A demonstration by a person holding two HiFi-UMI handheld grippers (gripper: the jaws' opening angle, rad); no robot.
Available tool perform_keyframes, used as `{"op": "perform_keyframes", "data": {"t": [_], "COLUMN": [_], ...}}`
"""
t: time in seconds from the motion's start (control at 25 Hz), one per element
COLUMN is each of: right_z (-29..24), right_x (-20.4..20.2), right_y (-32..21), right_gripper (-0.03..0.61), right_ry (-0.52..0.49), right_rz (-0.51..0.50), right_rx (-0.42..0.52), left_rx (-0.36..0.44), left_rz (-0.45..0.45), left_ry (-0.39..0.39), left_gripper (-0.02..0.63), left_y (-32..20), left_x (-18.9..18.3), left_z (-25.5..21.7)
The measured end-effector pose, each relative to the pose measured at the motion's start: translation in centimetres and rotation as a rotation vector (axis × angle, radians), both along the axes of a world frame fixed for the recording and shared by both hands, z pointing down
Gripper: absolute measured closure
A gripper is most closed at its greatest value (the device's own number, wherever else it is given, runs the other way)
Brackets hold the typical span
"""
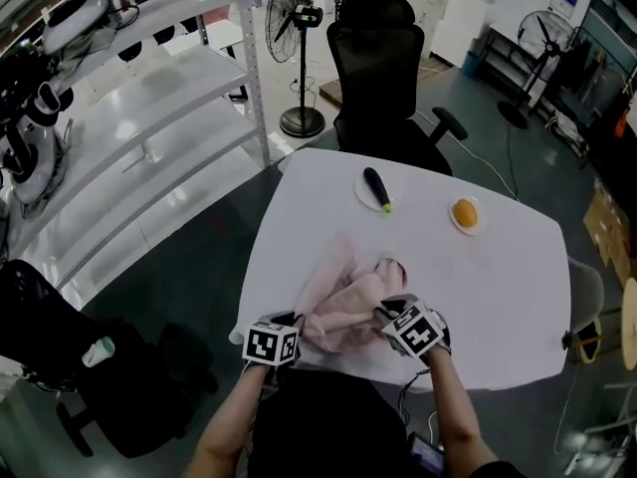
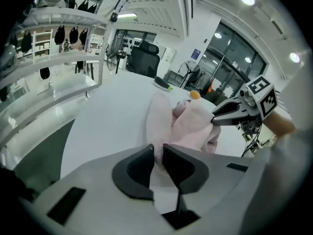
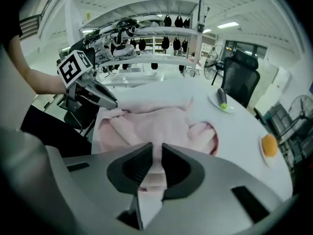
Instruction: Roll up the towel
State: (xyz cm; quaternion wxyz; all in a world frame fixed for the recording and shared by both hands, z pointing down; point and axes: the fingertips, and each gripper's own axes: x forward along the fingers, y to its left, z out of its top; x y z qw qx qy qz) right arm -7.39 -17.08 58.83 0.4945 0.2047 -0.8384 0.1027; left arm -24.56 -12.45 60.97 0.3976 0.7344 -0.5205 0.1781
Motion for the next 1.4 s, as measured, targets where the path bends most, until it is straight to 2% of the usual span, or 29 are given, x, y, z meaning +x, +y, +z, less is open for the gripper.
{"op": "perform_keyframes", "data": {"t": [0.12,0.2,0.32,0.4,0.56,0.72,0.92,1.24,1.28,1.4], "right_z": [2.1,2.4,0.2,-2.3,-6.0,-4.9,-1.6,1.6,2.2,3.6], "right_x": [0.3,0.6,1.3,2.2,5.3,7.5,6.9,6.4,6.5,6.7], "right_y": [0.3,0.1,-0.7,-1.8,-5.5,-7.9,-9.1,-10.5,-10.5,-10.0], "right_gripper": [0.492,0.463,0.378,0.345,0.347,0.372,0.382,0.412,0.420,0.443], "right_ry": [0.003,-0.017,-0.099,-0.167,-0.239,-0.165,-0.129,-0.103,-0.099,-0.090], "right_rz": [0.046,0.089,0.167,0.217,0.303,0.309,0.278,0.261,0.263,0.283], "right_rx": [0.001,0.019,0.053,0.084,0.160,0.171,0.086,0.035,0.026,-0.012], "left_rx": [-0.026,-0.029,0.011,0.062,0.167,0.198,0.159,0.048,0.038,0.028], "left_rz": [0.019,0.019,-0.020,-0.039,0.028,0.155,0.236,0.254,0.254,0.239], "left_ry": [-0.063,-0.076,-0.046,-0.042,-0.081,-0.128,-0.167,-0.249,-0.267,-0.320], "left_gripper": [0.524,0.494,0.367,0.339,0.339,0.342,0.345,0.347,0.362,0.483], "left_y": [0.4,0.4,-0.8,-2.3,-6.4,-9.8,-13.2,-15.5,-15.6,-15.8], "left_x": [-0.7,-1.2,-2.6,-3.4,-2.2,2.0,5.7,6.3,6.1,5.3], "left_z": [1.1,1.1,-0.8,-2.8,-6.6,-7.4,-5.6,-0.6,0.0,1.4]}}
